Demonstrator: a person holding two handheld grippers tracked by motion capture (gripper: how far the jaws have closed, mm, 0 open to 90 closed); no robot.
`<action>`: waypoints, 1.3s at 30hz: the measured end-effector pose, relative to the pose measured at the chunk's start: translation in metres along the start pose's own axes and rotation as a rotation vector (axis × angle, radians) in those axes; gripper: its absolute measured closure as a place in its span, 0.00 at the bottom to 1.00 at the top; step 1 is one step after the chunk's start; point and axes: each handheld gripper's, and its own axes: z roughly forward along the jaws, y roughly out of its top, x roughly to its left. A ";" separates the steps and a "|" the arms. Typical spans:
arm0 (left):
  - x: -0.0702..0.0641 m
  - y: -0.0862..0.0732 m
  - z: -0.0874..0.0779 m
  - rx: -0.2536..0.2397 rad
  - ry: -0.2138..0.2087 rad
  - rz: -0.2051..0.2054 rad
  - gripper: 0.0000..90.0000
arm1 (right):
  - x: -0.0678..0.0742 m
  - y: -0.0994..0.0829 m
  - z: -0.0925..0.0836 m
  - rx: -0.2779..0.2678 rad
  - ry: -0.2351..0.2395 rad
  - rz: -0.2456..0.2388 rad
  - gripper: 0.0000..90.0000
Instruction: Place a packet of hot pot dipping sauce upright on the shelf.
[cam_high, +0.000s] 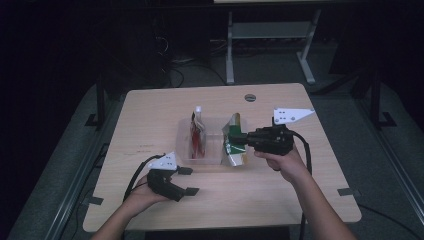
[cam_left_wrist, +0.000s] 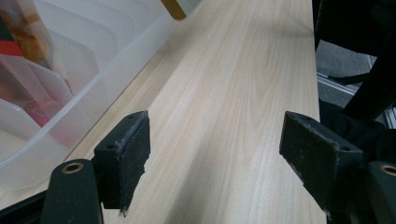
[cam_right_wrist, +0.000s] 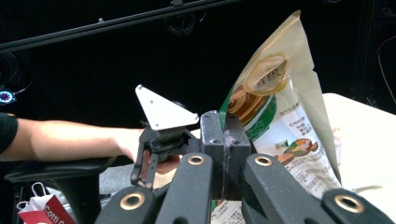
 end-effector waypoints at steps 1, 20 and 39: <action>0.000 0.000 0.000 -0.001 0.000 -0.001 0.27 | -0.002 0.001 0.001 -0.004 -0.001 0.000 1.00; 0.000 0.000 0.005 0.014 -0.007 0.002 0.27 | -0.034 -0.001 0.008 0.003 -0.043 0.036 1.00; 0.001 -0.001 0.004 0.014 -0.008 0.000 0.27 | -0.036 -0.002 0.001 -0.018 -0.045 0.040 1.00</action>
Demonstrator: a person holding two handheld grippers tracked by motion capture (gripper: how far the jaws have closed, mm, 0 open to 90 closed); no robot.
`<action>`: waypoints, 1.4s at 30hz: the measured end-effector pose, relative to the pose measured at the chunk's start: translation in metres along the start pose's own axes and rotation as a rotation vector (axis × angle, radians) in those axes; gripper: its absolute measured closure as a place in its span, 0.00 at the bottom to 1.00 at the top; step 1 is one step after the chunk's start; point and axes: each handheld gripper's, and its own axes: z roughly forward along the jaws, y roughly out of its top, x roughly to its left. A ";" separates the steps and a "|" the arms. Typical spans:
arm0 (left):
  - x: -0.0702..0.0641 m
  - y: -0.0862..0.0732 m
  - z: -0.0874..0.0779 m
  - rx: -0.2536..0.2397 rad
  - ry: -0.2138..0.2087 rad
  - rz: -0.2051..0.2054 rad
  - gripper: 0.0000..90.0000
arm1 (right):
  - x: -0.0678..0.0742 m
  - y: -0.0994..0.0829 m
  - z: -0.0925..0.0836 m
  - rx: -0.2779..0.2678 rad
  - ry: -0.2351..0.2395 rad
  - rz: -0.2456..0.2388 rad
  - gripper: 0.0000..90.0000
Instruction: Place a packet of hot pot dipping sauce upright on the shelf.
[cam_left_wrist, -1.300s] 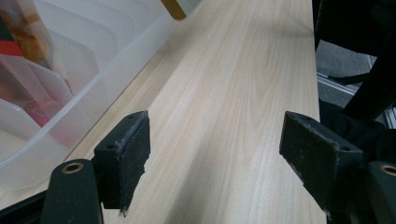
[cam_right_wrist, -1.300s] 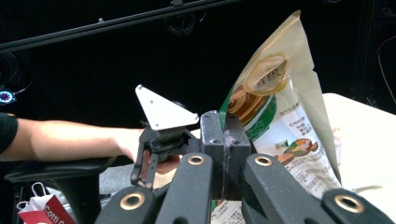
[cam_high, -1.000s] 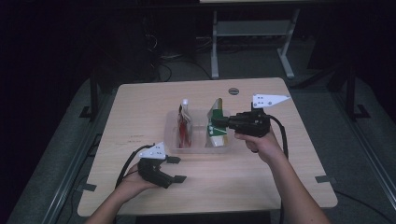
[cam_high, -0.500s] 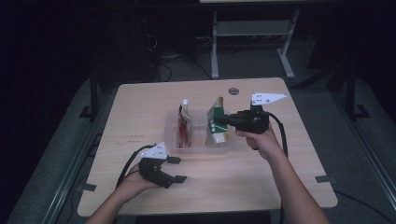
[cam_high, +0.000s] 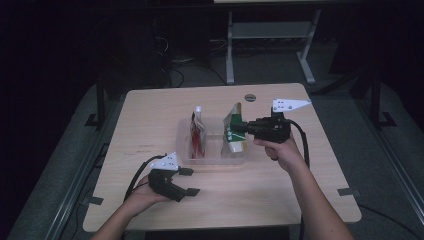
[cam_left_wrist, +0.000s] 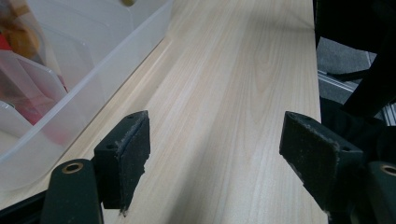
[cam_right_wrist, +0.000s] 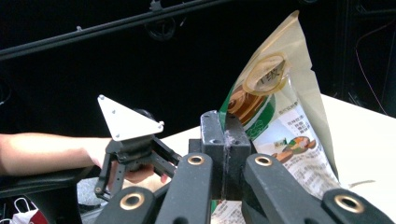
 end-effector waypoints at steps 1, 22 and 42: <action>0.000 0.000 0.000 -0.001 0.001 -0.002 0.27 | 0.001 0.000 -0.001 -0.005 0.001 -0.003 1.00; 0.000 -0.002 0.002 0.013 0.003 -0.006 0.27 | -0.016 -0.024 0.018 0.095 -0.050 0.043 1.00; -0.001 -0.003 0.005 0.028 -0.005 0.002 0.27 | -0.028 -0.036 0.019 0.098 -0.141 0.079 0.85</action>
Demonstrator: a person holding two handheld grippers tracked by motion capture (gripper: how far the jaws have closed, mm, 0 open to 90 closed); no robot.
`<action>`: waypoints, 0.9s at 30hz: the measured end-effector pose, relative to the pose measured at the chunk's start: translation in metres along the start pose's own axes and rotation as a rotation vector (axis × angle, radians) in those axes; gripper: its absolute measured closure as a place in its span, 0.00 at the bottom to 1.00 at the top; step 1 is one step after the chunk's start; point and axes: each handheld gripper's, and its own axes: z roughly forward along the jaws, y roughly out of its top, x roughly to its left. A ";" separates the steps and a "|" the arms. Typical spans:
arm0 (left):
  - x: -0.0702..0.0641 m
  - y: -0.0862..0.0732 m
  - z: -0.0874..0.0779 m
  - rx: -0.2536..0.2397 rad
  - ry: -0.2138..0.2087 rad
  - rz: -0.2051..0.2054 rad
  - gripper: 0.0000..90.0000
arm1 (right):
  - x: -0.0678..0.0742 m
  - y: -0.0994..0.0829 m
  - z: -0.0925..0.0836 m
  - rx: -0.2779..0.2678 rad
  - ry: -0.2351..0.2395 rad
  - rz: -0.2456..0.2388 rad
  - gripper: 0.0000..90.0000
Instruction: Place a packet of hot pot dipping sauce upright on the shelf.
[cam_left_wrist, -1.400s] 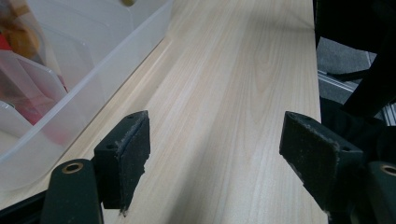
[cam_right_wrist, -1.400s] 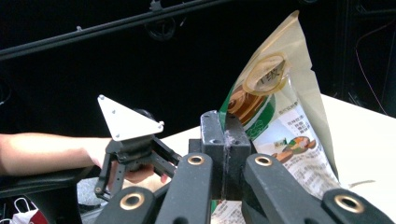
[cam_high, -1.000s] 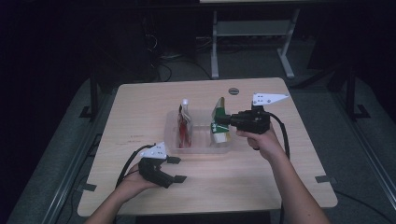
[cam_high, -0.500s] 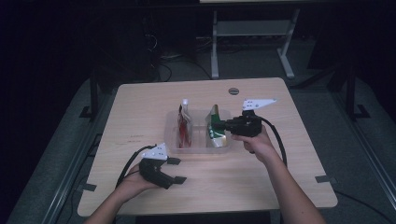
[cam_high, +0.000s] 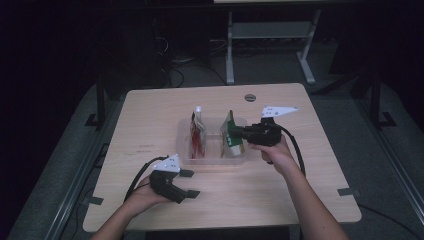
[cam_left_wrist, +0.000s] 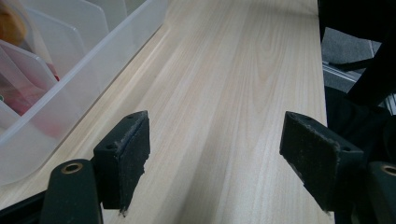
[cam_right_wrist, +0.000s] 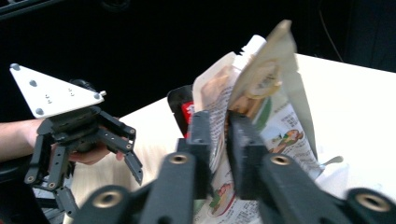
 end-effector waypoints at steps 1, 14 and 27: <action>0.000 0.000 0.000 0.000 0.000 0.001 0.27 | 0.000 0.000 0.000 0.002 -0.010 0.000 0.80; 0.003 0.001 -0.007 0.013 0.028 -0.001 0.26 | 0.024 -0.005 -0.037 0.112 -0.236 -0.108 0.26; -0.010 -0.016 -0.034 0.063 0.109 0.004 0.25 | 0.040 -0.051 -0.078 0.227 -0.314 -0.138 0.22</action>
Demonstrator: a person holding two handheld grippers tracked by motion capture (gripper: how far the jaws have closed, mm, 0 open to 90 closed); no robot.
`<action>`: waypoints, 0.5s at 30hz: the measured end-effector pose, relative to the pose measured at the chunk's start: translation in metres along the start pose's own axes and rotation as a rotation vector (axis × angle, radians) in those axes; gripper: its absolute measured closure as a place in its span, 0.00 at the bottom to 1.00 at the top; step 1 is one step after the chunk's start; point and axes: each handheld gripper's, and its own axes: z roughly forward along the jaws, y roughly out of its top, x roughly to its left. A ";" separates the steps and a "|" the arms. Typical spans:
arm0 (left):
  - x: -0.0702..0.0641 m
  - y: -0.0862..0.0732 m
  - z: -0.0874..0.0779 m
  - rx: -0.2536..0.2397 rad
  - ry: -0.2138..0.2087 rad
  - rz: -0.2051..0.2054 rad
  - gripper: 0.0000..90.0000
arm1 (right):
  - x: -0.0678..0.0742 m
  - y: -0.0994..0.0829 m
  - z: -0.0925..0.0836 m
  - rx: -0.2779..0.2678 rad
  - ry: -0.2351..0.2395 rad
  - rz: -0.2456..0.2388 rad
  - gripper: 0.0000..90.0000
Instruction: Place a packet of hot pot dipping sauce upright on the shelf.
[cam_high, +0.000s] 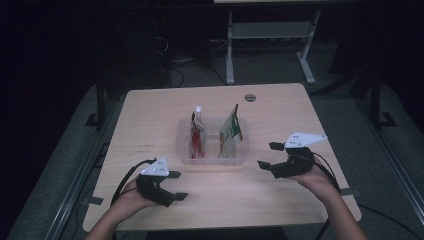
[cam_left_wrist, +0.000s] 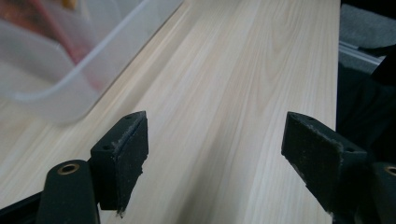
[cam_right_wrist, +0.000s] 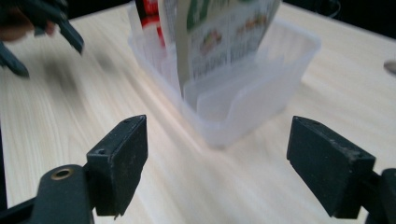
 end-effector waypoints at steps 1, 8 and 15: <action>0.000 -0.002 -0.002 0.006 0.006 0.001 0.25 | 0.001 -0.004 -0.001 0.012 -0.002 0.003 0.22; -0.003 -0.020 -0.010 0.044 0.035 -0.011 0.24 | 0.007 -0.033 -0.004 0.104 -0.016 0.009 0.21; 0.002 -0.029 -0.014 0.081 0.071 -0.012 0.24 | 0.007 -0.051 -0.001 0.198 -0.026 0.004 0.20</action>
